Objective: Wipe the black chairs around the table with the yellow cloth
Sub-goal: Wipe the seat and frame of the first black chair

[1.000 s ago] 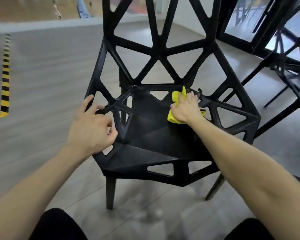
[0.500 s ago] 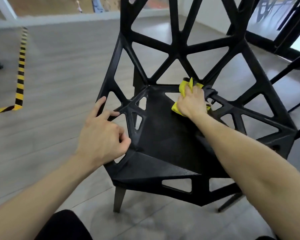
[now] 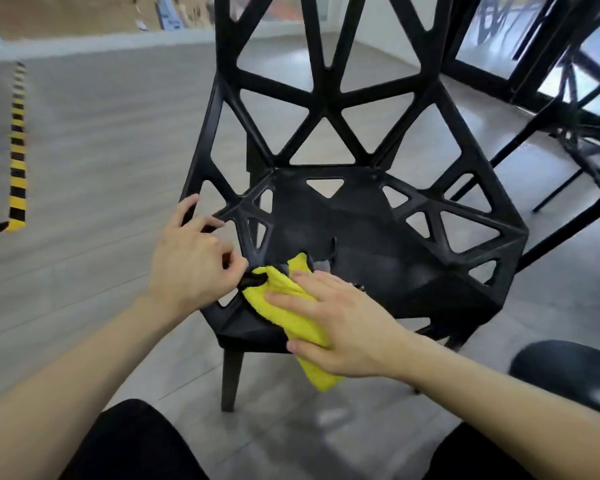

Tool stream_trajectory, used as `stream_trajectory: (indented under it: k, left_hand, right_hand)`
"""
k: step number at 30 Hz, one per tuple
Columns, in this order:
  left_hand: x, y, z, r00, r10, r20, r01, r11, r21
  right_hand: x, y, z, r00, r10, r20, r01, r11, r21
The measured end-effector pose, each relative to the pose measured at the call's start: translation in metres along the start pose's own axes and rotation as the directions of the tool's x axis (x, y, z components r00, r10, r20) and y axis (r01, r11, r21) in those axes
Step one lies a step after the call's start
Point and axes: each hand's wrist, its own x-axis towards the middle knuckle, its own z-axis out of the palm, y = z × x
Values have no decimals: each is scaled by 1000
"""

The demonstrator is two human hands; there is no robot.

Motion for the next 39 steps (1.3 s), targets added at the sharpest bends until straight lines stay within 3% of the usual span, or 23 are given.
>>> stream_trajectory:
  k: [3, 5, 8, 9, 10, 13, 17, 19, 21, 23, 25, 27, 30, 33, 36, 39]
  left_hand:
    - [-1, 1, -5, 999, -45, 26, 45, 999, 3]
    - [-2, 4, -7, 996, -88, 31, 88, 996, 6]
    - [-1, 5, -5, 992, -118, 54, 115, 992, 46]
    - [0, 5, -6, 989, -127, 75, 123, 991, 54]
    - [1, 5, -6, 988, -129, 84, 125, 990, 59]
    - [-2, 10, -9, 981, -160, 107, 155, 986, 53]
    - [-20, 55, -25, 963, -249, 104, 249, 968, 22]
    - [-23, 96, -33, 973, -186, 134, 194, 980, -49]
    - [-19, 125, -39, 984, 43, 174, -12, 985, -173]
    - [-9, 123, -47, 933, 348, 89, -286, 870, -401]
    - [11, 95, -50, 869, 495, -9, -453, 787, -419]
    - [39, 59, -49, 839, 542, 46, -515, 819, -253]
    - [78, 37, -42, 738, 663, 128, -660, 748, -67]
    - [98, 44, -37, 645, 753, 131, -747, 658, -96]
    - [96, 44, -34, 652, 746, 137, -725, 666, -176]
    - [95, 49, -41, 644, 728, 235, -696, 685, -215]
  right_hand:
    - [-16, 48, -14, 961, 263, -81, -266, 963, -36]
    - [-26, 82, -17, 845, 498, -193, -508, 861, -4]
    - [-27, 66, -4, 643, 649, -406, -716, 697, -20]
    - [-21, 43, 6, 628, 632, -454, -715, 699, -17]
    - [-14, 16, 18, 661, 572, -486, -663, 748, -20]
    - [-7, -39, 56, 804, 246, -541, -340, 937, -79]
    - [-48, -11, 54, 791, 24, -612, -156, 974, -163]
    - [-81, 21, 42, 772, -23, -635, -135, 971, -199]
    - [-112, 62, 28, 771, 29, -636, -181, 968, -176]
    - [-133, 94, 17, 716, 217, -663, -331, 942, -50]
    - [-138, 106, 9, 605, 425, -673, -501, 861, 93]
    - [-126, 100, 7, 535, 526, -660, -606, 784, 134]
    - [-104, 89, 8, 580, 516, -631, -644, 764, 33]
    - [-102, 89, 9, 580, 513, -633, -639, 768, 37]
    - [-106, 86, 11, 569, 524, -634, -613, 784, 97]
    - [-110, 78, 5, 550, 613, -568, -668, 731, 142]
